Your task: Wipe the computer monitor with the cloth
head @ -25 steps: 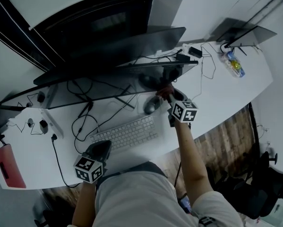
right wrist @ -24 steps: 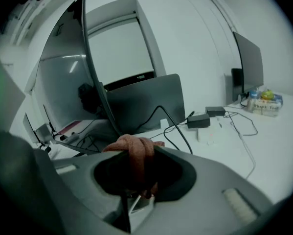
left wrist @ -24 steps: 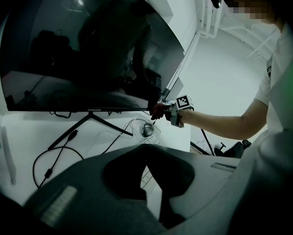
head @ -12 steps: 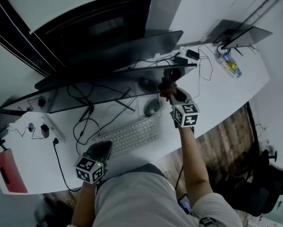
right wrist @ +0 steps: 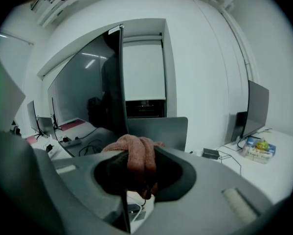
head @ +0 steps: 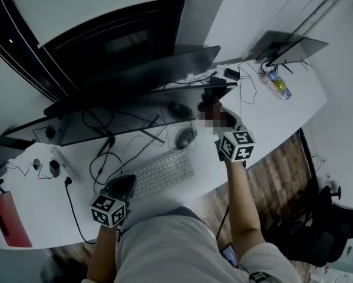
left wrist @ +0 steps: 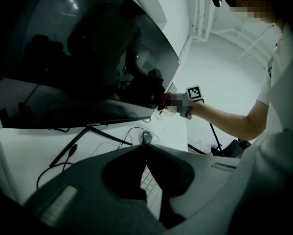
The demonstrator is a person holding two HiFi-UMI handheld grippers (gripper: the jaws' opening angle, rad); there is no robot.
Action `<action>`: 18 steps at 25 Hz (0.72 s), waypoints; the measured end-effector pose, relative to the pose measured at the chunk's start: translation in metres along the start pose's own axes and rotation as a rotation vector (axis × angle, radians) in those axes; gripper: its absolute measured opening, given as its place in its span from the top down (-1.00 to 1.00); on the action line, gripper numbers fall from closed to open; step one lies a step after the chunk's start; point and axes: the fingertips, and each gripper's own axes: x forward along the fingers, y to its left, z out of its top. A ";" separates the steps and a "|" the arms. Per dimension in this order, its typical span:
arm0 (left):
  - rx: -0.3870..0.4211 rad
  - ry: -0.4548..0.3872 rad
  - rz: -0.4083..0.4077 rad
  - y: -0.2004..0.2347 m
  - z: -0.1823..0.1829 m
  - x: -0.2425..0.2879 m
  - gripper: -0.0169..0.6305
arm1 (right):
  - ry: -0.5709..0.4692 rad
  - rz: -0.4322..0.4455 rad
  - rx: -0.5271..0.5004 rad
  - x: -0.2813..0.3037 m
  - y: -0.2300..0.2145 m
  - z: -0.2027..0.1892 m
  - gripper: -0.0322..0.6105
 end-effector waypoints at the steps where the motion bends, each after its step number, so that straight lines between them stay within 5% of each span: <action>1: 0.002 -0.003 -0.003 -0.001 0.001 0.000 0.92 | -0.014 0.000 0.006 -0.004 0.000 0.007 0.60; 18: 0.031 -0.058 -0.060 -0.006 0.021 -0.012 0.92 | -0.243 -0.056 0.005 -0.068 0.013 0.123 0.60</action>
